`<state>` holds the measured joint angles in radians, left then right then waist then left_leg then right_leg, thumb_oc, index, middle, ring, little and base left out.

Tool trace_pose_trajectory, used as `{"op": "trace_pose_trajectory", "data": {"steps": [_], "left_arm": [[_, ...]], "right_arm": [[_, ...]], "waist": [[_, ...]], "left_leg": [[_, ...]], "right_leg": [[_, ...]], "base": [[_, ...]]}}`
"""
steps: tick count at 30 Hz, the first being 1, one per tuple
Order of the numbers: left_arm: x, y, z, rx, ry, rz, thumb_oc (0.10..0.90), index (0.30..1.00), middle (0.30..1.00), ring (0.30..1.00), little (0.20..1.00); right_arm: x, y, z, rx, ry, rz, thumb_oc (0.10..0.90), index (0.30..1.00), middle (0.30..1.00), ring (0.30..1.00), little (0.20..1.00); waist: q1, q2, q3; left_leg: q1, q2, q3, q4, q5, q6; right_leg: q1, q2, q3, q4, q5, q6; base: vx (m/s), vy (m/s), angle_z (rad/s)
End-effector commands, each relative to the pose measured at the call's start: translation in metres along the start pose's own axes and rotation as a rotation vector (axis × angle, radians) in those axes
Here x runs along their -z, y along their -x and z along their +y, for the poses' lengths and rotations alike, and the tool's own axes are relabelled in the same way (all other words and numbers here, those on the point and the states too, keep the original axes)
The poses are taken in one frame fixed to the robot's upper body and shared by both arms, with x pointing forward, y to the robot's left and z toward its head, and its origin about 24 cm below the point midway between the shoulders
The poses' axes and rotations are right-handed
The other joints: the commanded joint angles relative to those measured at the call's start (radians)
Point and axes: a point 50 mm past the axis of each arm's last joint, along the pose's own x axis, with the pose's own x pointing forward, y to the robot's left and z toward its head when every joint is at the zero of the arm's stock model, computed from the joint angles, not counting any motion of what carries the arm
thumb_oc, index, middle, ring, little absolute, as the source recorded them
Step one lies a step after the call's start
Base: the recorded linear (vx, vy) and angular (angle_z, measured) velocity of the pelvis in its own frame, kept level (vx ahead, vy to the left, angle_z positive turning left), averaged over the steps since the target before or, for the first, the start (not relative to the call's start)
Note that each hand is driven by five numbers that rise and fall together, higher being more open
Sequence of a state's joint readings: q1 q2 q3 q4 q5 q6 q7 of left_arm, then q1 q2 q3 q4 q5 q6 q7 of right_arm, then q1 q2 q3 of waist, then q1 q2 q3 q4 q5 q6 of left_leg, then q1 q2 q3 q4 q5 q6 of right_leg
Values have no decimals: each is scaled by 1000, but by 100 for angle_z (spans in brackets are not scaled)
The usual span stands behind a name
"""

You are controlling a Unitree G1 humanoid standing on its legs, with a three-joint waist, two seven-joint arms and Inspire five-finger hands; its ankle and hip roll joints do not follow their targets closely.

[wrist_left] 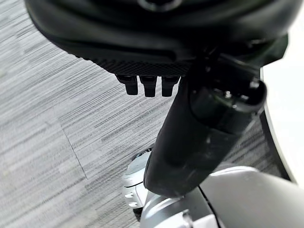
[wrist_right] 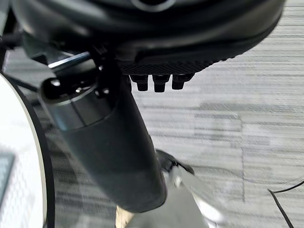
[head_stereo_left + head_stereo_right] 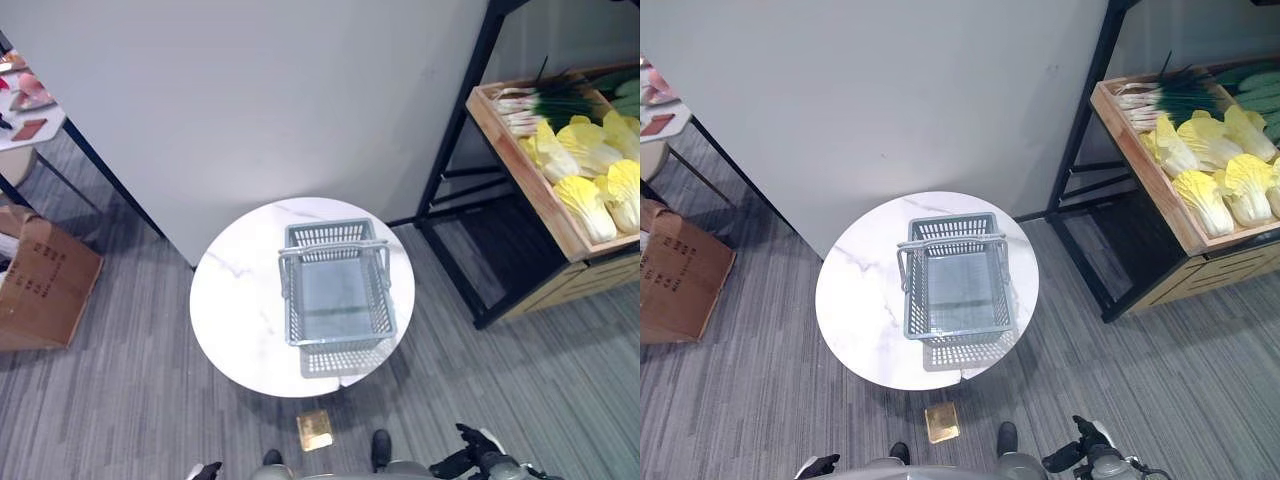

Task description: Get the vegetables into the basket

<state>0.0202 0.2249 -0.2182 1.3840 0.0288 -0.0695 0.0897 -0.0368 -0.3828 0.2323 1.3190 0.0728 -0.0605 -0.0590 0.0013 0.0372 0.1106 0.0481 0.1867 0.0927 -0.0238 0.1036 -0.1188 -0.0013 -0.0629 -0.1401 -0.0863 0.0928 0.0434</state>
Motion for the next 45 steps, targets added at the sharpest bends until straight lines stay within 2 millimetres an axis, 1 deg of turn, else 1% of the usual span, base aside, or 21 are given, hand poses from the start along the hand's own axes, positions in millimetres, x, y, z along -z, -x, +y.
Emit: {"op": "trace_pose_trajectory", "data": {"steps": [1, 2, 3, 4, 5, 6, 7, 8, 9, 10, 11, 12, 13, 14, 17, 21, 25, 29, 37, 42, 45], "left_arm": [[0, -1, 17, -68, 46, 21, 900, 1000, 1000, 1000, 1000], [1, -1, 17, -72, 54, 18, 900, 1000, 1000, 1000, 1000], [1, -1, 17, -72, 54, 18, 900, 1000, 1000, 1000, 1000], [0, -1, 17, -68, 58, 3, 900, 1000, 1000, 1000, 1000], [-1, -1, 17, -68, 60, -5, 900, 1000, 1000, 1000, 1000], [-3, -1, 18, -79, 58, -14, 900, 1000, 1000, 1000, 1000], [-3, -1, 17, -81, 67, -15, 900, 1000, 1000, 1000, 1000], [0, 0, 18, -101, 100, -7, 900, 1000, 1000, 1000, 1000], [1, 0, 18, -108, 119, -2, 900, 1000, 1000, 1000, 1000], [1, 0, 18, -107, 117, -2, 900, 1000, 1000, 1000, 1000], [4, 0, 19, -110, 126, 8, 900, 1000, 1000, 1000, 1000], [5, 0, 19, -109, 119, 11, 900, 1000, 1000, 1000, 1000], [6, 0, 18, -104, 111, 16, 900, 1000, 1000, 1000, 1000], [6, 0, 19, -94, 86, 19, 900, 1000, 1000, 1000, 1000], [7, 0, 19, -93, 83, 23, 900, 1000, 1000, 1000, 1000], [11, 1, 21, -100, 55, 44, 900, 1000, 1000, 1000, 1000], [12, 1, 23, -115, 53, 47, 900, 1000, 1000, 1000, 1000], [14, 1, 22, -112, 32, 52, 900, 1000, 1000, 1000, 1000], [9, 1, 21, -114, 24, 36, 900, 1000, 1000, 1000, 1000], [0, 0, 19, -115, 26, 3, 900, 1000, 1000, 1000, 1000], [-6, -1, 19, -119, 18, -13, 900, 1000, 1000, 1000, 1000]], "right_arm": [[-4, -1, -31, 161, -25, 26, 900, 1000, 1000, 1000, 1000], [-4, 4, -77, 315, -62, 45, 900, 1000, 1000, 1000, 1000], [-4, 4, -77, 315, -62, 45, 900, 1000, 1000, 1000, 1000], [-17, 11, -118, 445, -13, 21, 900, 1000, 1000, 1000, 1000], [-29, 16, -136, 513, -4, -20, 900, 1000, 1000, 1000, 1000], [-50, 23, -158, 597, 19, -103, 900, 1000, 1000, 1000, 1000], [-67, 27, -163, 624, 73, -174, 900, 1000, 1000, 1000, 1000], [-123, 58, -192, 790, 177, -446, 900, 1000, 1000, 1000, 1000], [-145, 75, -197, 838, 230, -567, 900, 1000, 1000, 1000, 1000], [-144, 75, -198, 839, 231, -564, 900, 1000, 1000, 1000, 1000], [-178, 109, -206, 942, 338, -752, 900, 1000, 1000, 1000, 1000], [-190, 122, -207, 966, 348, -826, 900, 1000, 1000, 1000, 1000], [-206, 137, -202, 972, 380, -922, 900, 1000, 1000, 1000, 1000], [-246, 173, -178, 936, 510, -1170, 900, 1000, 1000, 1000, 1000], [-258, 184, -166, 904, 525, -1255, 900, 1000, 1000, 1000, 1000], [-297, 212, -103, 586, 485, -1547, 900, 1000, 1000, 1000, 1000], [-318, 225, -72, 389, 444, -1644, 900, 1000, 1000, 1000, 1000], [-345, 224, -49, 271, 441, -1630, 900, 1000, 1000, 1000, 1000], [-367, 208, -38, 257, 448, -1522, 900, 1000, 1000, 1000, 1000], [-382, 199, -37, 370, 583, -1430, 900, 1000, 1000, 1000, 1000], [-384, 194, -38, 381, 548, -1402, 900, 1000, 1000, 1000, 1000]], "waist": [[-9, -68, -7], [-6, -67, -10], [-6, -67, -10], [-4, -69, -8], [-4, -69, -7], [-6, -73, -5], [-8, -74, -3], [-16, -78, -1], [-21, -80, -1], [-19, -80, -1], [-23, -82, -3], [-20, -84, -4], [-16, -85, -6], [-2, -87, -11], [2, -88, -12], [29, -98, -17], [52, -105, -9], [75, -111, 17], [92, -117, 31], [102, -119, 42], [105, -117, 50]], "left_leg": [[3, -25, -22, -63, -40, 5], [-1, -28, -17, -63, -45, 6], [-1, -28, -17, -63, -45, 6], [-6, -34, -13, -63, -48, 8], [-6, -36, -11, -63, -50, 7], [-7, -39, -9, -63, -51, 9], [-6, -39, -7, -63, -53, 10], [-5, -44, -1, -63, -58, 12], [-6, -45, 2, -63, -60, 14], [-5, -45, 2, -63, -61, 14], [-2, -47, 11, -63, -65, 16], [1, -48, 13, -63, -68, 18], [4, -49, 16, -63, -70, 19], [13, -53, 20, -63, -76, 21], [16, -54, 19, -63, -78, 22], [31, -58, 18, -63, -82, 24], [35, -57, 3, -63, -81, 24], [28, -53, -21, -53, -78, 29], [22, -47, -37, -57, -69, 27], [15, -43, -47, -58, -66, 25], [9, -44, -51, -56, -64, 26]], "right_leg": [[10, -90, 19, 0, 21, 104], [5, -97, 20, -1, 28, 113], [5, -97, 20, -1, 28, 113], [-4, -104, 26, -1, 38, 121], [-7, -107, 30, -1, 42, 124], [-11, -110, 35, -1, 45, 126], [-12, -112, 39, -1, 48, 128], [-18, -117, 48, -1, 55, 134], [-23, -120, 53, -1, 57, 135], [-23, -120, 53, -1, 57, 136], [-28, -123, 57, -1, 60, 138], [-28, -125, 59, -1, 59, 139], [-26, -127, 61, -1, 58, 139], [-20, -131, 63, -1, 56, 141], [-17, -131, 63, -1, 55, 141], [3, -129, 60, -1, 40, 135], [23, -130, 46, 7, 27, 128], [12, -129, 35, 58, 3, 118], [13, -125, 17, 64, -5, 115], [9, -121, 12, 65, -6, 112], [6, -121, 12, 67, -6, 110]], "base": [[-20, 23, 14], [-21, 23, 6], [-62, 57, -3], [-55, 62, -3], [-75, 88, -7], [-44, 62, -10], [-43, 78, -22], [-28, 63, -22], [-16, 52, -21], [-5, 34, -18], [10, 30, -20], [19, 37, -18], [43, 33, -12], [32, 25, -5], [14, 9, -4], [36, 3, 3], [18, -5, 14], [-17, -10, 10], [1, -8, 8], [0, 0, 0], [0, 0, 0]]}}
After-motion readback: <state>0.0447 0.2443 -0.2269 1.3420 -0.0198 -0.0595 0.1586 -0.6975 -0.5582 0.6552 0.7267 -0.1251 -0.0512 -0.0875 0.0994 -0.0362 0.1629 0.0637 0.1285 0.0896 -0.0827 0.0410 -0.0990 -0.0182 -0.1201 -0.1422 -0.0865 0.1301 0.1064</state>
